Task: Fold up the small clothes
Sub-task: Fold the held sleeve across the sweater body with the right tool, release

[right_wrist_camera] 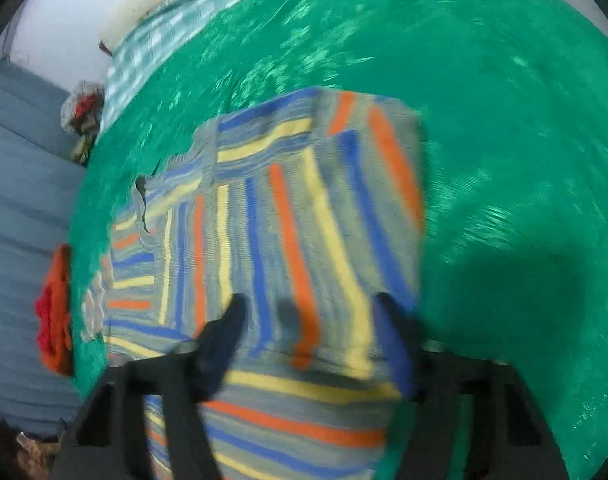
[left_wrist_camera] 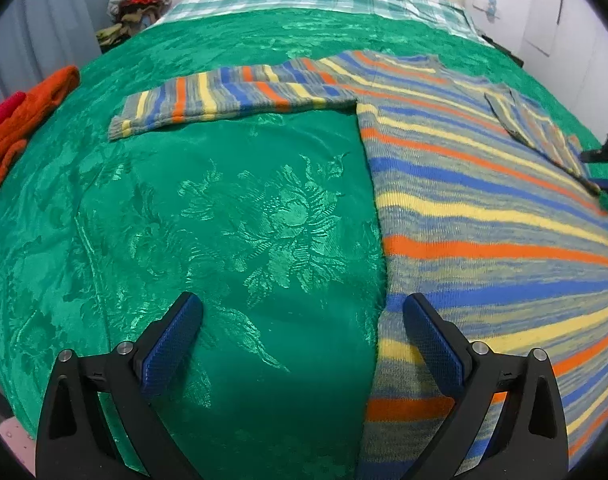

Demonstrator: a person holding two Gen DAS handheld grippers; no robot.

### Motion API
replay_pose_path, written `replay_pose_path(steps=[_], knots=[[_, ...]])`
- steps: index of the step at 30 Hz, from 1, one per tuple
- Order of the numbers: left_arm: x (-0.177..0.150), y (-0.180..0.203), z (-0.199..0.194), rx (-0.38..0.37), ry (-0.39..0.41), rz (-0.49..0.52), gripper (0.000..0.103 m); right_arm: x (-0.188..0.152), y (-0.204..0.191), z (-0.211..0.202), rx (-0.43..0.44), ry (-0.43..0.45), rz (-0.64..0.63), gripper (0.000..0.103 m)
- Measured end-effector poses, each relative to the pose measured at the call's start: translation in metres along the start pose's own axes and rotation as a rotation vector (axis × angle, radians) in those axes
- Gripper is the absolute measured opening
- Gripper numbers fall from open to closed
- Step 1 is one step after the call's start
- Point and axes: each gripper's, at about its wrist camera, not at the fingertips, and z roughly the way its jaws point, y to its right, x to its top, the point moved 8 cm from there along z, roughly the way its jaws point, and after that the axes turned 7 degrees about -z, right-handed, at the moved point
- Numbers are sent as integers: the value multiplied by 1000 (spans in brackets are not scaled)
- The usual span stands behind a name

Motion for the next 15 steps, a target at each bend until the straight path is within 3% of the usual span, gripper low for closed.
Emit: replay_pose_path(steps=[4, 8, 10, 11, 15], knots=[[-1, 0, 0, 3, 5, 0, 102, -11, -19, -29, 62, 40, -29, 59], [-2, 0, 0, 8, 8, 5, 102, -45, -44, -29, 180, -21, -47, 61], [-2, 0, 1, 9, 9, 5, 102, -66, -37, -22, 141, -82, -59, 61], [-2, 0, 0, 8, 8, 3, 102, -81, -26, -13, 67, -128, -57, 60], [-2, -1, -16, 2, 13, -9, 102, -90, -22, -34, 48, -63, -11, 62]])
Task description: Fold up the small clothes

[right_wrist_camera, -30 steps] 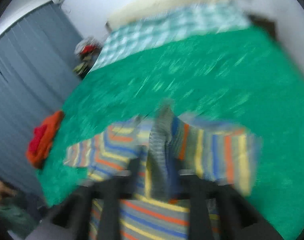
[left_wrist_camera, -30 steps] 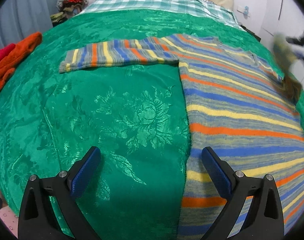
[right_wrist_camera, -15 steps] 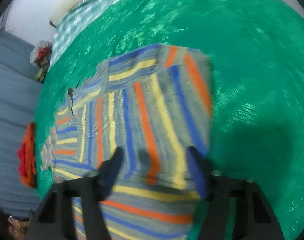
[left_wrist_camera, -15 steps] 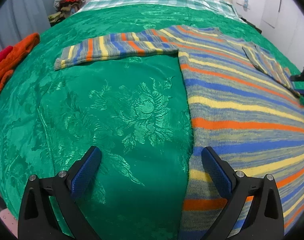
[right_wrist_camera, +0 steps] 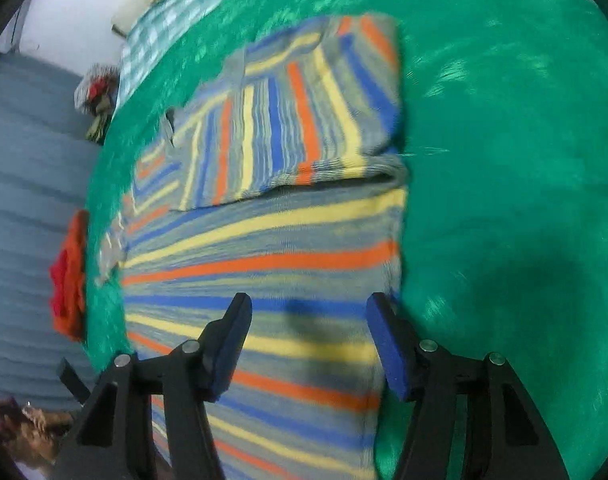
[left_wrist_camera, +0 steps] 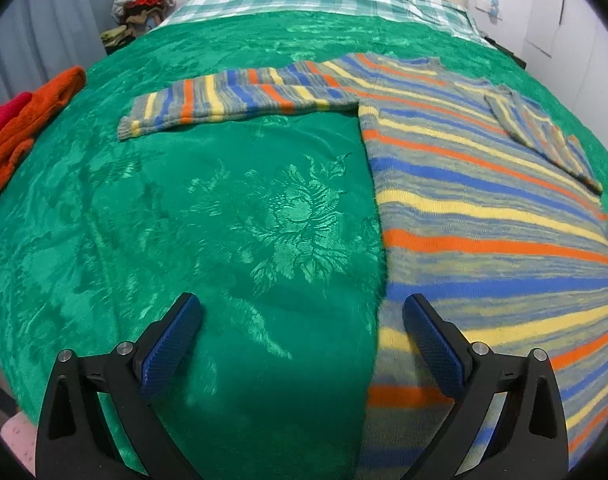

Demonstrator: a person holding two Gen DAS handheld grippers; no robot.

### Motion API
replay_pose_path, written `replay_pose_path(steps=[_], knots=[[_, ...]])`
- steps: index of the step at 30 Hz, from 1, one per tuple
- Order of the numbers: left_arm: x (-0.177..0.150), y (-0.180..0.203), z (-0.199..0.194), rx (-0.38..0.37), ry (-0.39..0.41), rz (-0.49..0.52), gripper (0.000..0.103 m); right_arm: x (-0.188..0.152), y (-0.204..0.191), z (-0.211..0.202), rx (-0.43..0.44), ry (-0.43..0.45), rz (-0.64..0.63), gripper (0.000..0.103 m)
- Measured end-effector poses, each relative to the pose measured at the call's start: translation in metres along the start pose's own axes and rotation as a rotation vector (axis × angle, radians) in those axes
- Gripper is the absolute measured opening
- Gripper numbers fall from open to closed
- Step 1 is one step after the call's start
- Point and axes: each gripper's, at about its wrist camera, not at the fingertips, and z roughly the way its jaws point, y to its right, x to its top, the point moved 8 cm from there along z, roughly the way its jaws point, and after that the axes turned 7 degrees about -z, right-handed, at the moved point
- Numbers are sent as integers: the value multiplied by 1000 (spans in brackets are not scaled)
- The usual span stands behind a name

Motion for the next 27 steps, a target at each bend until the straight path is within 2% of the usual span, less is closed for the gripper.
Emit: replay_pose_path(steps=[5, 7, 10, 12, 13, 16, 18, 21, 24, 27], knots=[[-10, 32, -39, -86, 15, 60, 102, -29, -29, -37, -105, 45, -151, 65], [-20, 49, -45, -117, -9, 91, 102, -51, -35, -45, -177, 50, -195, 65], [-48, 77, -49, -145, -74, 163, 102, -93, -46, -47, -193, 52, -229, 65], [-73, 92, -41, -136, -156, 237, 102, -129, -51, -36, -208, 15, -250, 65], [-89, 96, -35, -105, -200, 290, 102, -149, -50, -27, -237, -26, -256, 65], [-104, 93, -43, -60, -210, 353, 102, -197, -40, -13, -314, -126, -267, 67], [-110, 88, -49, -63, -258, 352, 102, -212, -41, -17, -341, -126, -283, 70], [-110, 76, -63, -72, -281, 297, 102, -217, -46, -29, -368, -126, -297, 70], [-99, 71, -77, -99, -249, 235, 102, -202, -55, -49, -381, -34, -284, 70], [-79, 68, -91, -116, -199, 193, 102, -180, -72, -66, -357, 60, -264, 71]])
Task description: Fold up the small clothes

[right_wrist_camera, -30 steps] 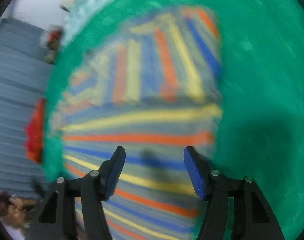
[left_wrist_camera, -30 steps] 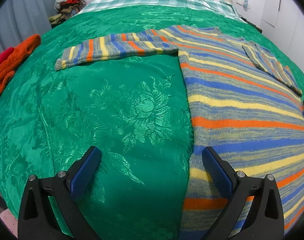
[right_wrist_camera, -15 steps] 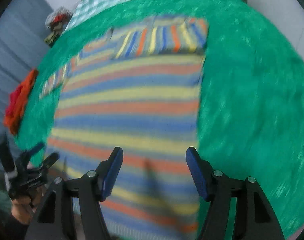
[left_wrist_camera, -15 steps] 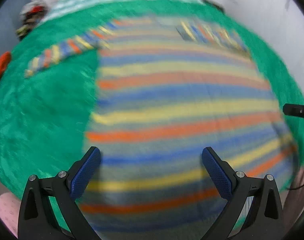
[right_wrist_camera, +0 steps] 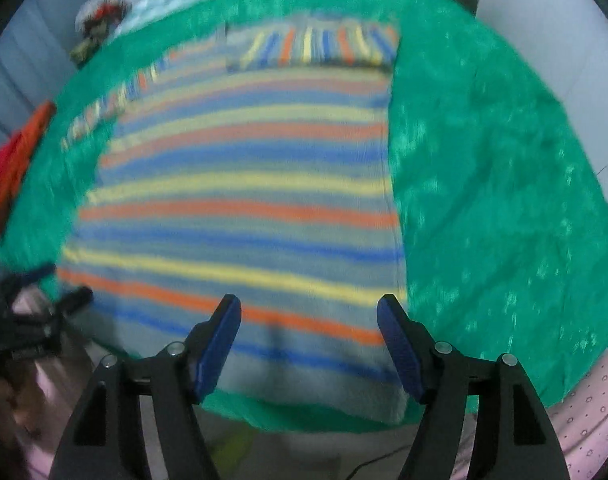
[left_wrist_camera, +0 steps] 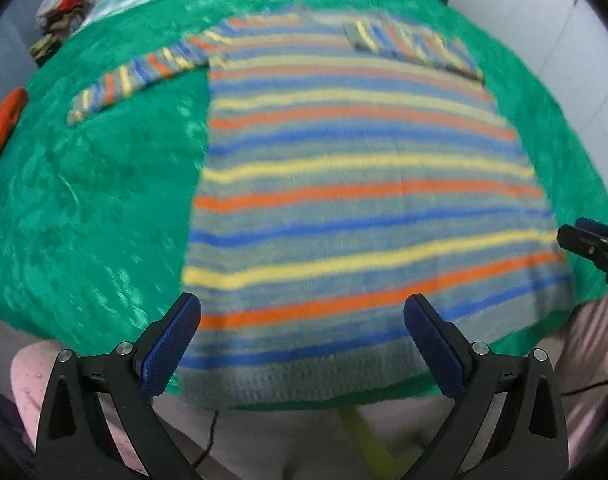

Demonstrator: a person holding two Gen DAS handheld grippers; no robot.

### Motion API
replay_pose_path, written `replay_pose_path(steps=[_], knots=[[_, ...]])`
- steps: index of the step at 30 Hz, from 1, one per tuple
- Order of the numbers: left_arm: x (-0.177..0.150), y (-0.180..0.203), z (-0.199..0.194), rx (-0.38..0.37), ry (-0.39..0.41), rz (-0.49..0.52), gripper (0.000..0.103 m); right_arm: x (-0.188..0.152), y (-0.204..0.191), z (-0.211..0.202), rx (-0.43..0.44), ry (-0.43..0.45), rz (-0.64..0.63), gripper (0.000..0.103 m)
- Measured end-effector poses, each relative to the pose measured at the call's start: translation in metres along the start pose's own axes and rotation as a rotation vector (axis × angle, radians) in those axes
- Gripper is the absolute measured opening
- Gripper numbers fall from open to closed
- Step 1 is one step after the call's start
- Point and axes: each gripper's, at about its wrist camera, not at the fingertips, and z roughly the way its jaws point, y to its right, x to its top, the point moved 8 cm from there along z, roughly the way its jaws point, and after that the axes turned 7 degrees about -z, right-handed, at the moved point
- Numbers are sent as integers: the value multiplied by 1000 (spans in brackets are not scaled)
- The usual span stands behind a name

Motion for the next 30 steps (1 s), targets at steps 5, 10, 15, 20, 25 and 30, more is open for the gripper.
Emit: replay_pose_path(steps=[5, 10, 15, 20, 25, 30], knots=[[15, -12, 7, 21, 15, -14, 102, 24, -19, -5, 4, 60, -54, 75], [-11, -17, 58, 138, -127, 45, 103, 6, -25, 21, 4, -2, -52, 75], [-9, -18, 43, 150, -88, 28, 102, -14, -23, 30, 14, -20, -15, 75], [4, -18, 21, 165, -26, 20, 102, -4, -27, 19, 9, 51, -30, 75], [15, -11, 3, 204, 25, 48, 102, 8, -30, 4, 26, 128, -24, 75], [25, -3, -9, 207, 57, 66, 102, 14, -24, -8, -2, 167, -6, 75]])
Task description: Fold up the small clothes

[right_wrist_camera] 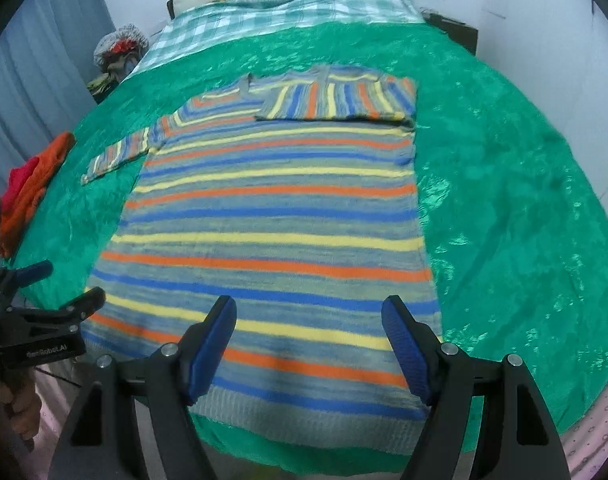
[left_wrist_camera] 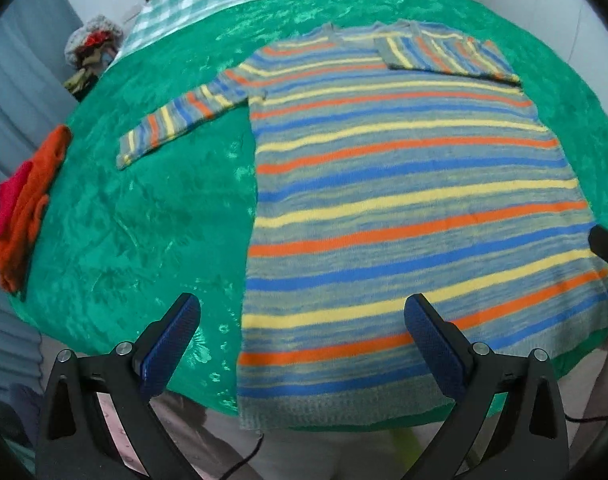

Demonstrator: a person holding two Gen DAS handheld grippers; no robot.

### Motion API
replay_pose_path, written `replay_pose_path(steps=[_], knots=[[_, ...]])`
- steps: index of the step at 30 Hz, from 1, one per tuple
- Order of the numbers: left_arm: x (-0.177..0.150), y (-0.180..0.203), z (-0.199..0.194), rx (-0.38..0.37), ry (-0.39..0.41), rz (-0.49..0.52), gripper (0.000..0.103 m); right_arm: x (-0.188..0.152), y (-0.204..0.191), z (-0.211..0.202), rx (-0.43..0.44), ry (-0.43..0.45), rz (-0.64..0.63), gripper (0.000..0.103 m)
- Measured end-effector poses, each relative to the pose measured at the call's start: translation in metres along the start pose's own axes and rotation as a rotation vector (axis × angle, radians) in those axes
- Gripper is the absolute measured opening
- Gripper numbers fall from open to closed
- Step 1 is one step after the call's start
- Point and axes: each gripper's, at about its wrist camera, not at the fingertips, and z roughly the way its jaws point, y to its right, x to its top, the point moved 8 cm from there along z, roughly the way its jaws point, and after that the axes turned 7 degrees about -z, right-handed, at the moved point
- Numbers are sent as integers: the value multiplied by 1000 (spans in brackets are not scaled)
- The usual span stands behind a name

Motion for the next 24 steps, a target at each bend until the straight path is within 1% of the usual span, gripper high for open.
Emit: replay_pose_path(steps=[3, 4, 7, 9, 12, 16, 20, 24], knots=[[3, 3, -9, -105, -7, -50, 102, 2, 5, -1, -13, -5, 21, 75], [5, 3, -11, -166, -18, -80, 102, 2, 7, -1, -20, -9, 28, 75], [8, 9, -17, -253, -22, -110, 102, 0, 16, 2, -81, -44, 51, 75], [9, 15, -20, -258, -13, -98, 102, 1, 21, 2, -105, -61, 69, 75], [11, 20, -21, -246, -3, -75, 102, 3, 22, 1, -57, -70, 109, 75], [12, 22, -22, -252, -4, -83, 102, 8, 22, -5, -51, -63, 117, 75], [13, 21, -22, -239, -2, -79, 102, 12, 21, -10, -47, -69, 132, 75], [14, 18, -21, -236, 0, -83, 102, 17, 19, -13, -25, -75, 147, 75]])
